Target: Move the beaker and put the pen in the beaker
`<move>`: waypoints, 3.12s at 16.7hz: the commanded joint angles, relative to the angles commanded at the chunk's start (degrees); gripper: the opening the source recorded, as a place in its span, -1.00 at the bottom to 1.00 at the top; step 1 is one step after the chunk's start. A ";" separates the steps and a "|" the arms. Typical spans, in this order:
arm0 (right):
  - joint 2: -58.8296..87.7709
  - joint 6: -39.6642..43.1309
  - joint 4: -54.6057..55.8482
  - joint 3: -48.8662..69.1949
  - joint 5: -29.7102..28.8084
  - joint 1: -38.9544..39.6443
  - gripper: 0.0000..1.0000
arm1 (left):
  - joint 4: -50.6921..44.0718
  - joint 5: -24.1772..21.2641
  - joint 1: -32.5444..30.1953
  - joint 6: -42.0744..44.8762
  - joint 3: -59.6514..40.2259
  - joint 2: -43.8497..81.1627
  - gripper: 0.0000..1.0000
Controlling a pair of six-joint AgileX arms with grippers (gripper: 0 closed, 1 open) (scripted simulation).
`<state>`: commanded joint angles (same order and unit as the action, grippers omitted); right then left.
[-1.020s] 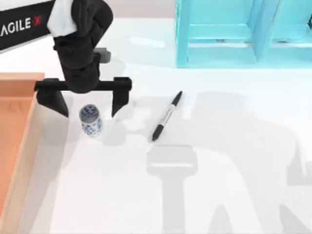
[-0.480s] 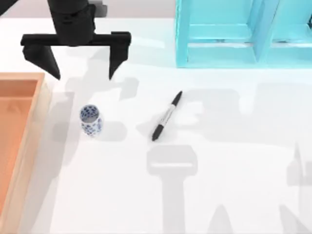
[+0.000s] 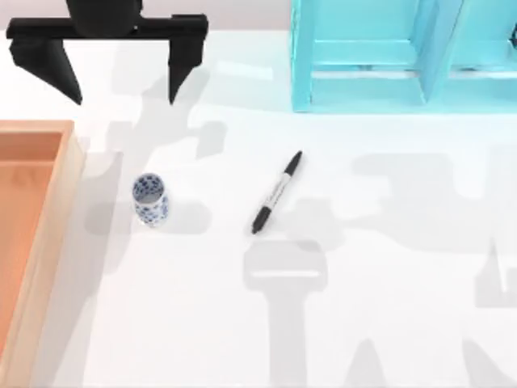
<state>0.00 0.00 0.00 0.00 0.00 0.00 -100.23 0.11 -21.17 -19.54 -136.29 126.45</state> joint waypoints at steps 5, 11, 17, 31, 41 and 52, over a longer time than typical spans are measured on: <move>0.00 0.00 0.00 0.00 0.00 0.00 1.00 | 2.35 2.02 -1.94 0.96 -0.10 2.09 1.00; 0.00 0.00 0.00 0.00 0.00 0.00 1.00 | 16.84 8.94 -17.55 3.95 0.00 14.29 1.00; 0.00 0.00 0.00 0.00 0.00 0.00 1.00 | 20.65 12.18 -21.36 5.59 0.18 17.93 1.00; 0.00 0.00 0.00 0.00 0.00 0.00 1.00 | 40.26 12.02 -18.77 8.28 15.53 21.60 1.00; 0.00 0.00 0.00 0.00 0.00 0.00 1.00 | 40.26 12.02 -18.77 8.28 15.53 21.60 -0.06; 0.00 0.00 0.00 0.00 0.00 0.00 1.00 | 40.26 12.02 -18.77 8.28 15.53 21.60 -1.00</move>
<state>0.00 0.00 0.00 0.00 0.00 0.00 -59.96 12.13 -39.93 -11.26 -120.76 148.05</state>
